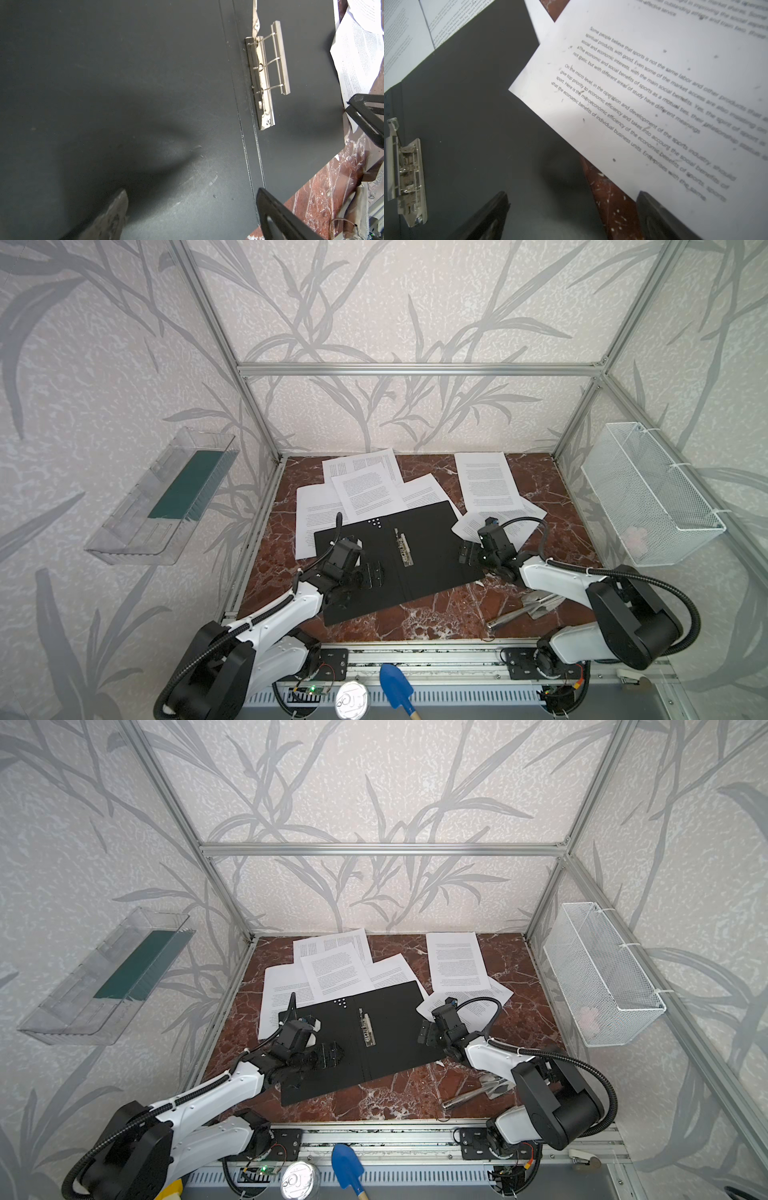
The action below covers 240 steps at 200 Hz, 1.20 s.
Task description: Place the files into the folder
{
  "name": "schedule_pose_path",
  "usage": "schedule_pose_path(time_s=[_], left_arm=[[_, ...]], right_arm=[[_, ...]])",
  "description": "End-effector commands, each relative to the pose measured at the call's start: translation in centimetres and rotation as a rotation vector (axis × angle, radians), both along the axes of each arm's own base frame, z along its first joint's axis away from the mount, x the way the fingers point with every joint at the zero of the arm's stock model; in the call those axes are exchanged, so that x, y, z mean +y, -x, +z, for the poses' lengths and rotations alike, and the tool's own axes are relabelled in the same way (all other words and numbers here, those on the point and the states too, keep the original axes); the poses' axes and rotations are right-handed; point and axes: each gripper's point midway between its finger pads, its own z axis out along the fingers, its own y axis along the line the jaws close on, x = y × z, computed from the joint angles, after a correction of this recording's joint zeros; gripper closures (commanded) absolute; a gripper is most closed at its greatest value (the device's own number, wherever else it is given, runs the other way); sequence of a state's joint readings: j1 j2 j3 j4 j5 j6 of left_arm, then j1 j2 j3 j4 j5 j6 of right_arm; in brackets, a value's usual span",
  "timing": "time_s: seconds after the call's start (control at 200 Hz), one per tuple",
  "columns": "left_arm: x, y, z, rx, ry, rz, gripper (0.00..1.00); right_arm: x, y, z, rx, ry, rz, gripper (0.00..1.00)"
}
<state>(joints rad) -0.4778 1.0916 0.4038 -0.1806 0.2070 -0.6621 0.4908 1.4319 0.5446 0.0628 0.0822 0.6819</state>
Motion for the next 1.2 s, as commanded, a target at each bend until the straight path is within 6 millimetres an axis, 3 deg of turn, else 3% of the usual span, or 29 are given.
schedule_pose_path(time_s=[0.0,0.465,0.685,0.86,0.945,1.045,1.195], left_arm=[[0.5,0.4,-0.7,0.018,-0.029,0.005,0.03],[1.4,0.2,1.4,-0.057,-0.041,0.030,0.03],[1.5,-0.1,3.4,-0.128,-0.012,0.048,0.03],[1.6,-0.3,5.5,-0.176,0.023,0.077,0.03],[1.1,-0.3,7.0,-0.194,0.062,0.065,0.03],[0.4,-0.3,8.7,-0.214,0.109,0.044,0.03],[-2.4,-0.7,10.8,-0.215,0.217,-0.036,0.03]], right_arm=[[-0.6,3.0,-2.7,0.162,0.034,0.042,0.03],[4.7,6.1,-3.0,0.193,-0.017,0.210,0.04],[7.4,7.7,-2.7,0.195,-0.072,0.280,0.04],[10.8,8.8,-2.7,0.205,-0.141,0.353,0.05],[12.0,8.6,-1.5,0.175,-0.202,0.387,0.07],[11.0,7.1,0.8,0.089,-0.184,0.378,0.06],[5.9,2.9,4.3,-0.025,-0.228,0.240,0.04]])
